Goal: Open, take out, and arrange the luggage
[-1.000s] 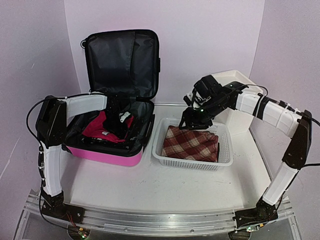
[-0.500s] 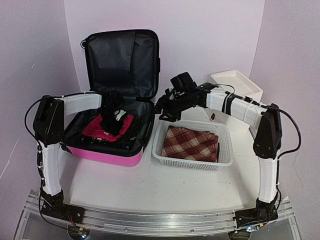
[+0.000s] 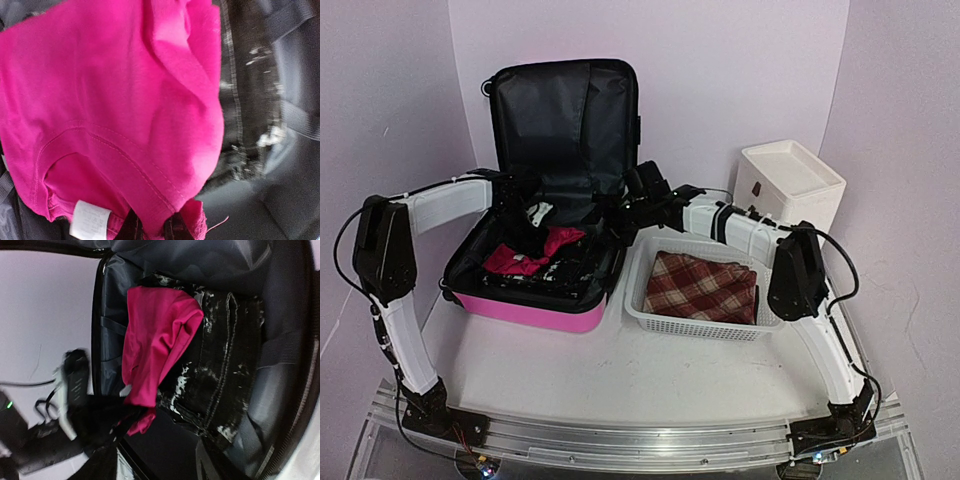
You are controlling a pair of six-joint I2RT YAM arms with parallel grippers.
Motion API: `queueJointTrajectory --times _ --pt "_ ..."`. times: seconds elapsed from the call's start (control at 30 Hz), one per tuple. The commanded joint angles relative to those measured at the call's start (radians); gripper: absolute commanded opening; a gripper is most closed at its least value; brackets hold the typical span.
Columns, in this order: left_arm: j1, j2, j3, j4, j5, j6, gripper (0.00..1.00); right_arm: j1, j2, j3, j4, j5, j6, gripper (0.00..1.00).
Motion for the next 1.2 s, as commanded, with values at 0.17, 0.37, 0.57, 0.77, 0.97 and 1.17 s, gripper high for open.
queueJointTrajectory --times 0.17,0.37,0.57,0.77,0.97,1.17 --pt "0.005 -0.133 -0.028 0.014 0.115 0.011 0.00 0.055 0.212 0.264 0.124 0.046 0.192 0.75" --pt "0.005 -0.147 -0.041 0.022 0.148 0.007 0.00 0.092 0.272 0.279 0.164 0.125 0.340 0.82" --pt "0.002 -0.154 -0.050 0.026 0.178 -0.006 0.00 0.128 0.329 0.305 0.212 0.172 0.480 0.81" --pt "-0.006 -0.154 -0.069 0.032 0.205 -0.011 0.00 0.159 0.375 0.345 0.267 0.180 0.571 0.75" --pt "-0.034 -0.155 -0.085 0.041 0.212 -0.016 0.00 0.185 0.394 0.366 0.316 0.198 0.632 0.61" --pt "-0.054 -0.159 -0.102 0.049 0.205 -0.023 0.00 0.193 0.402 0.359 0.349 0.202 0.654 0.44"
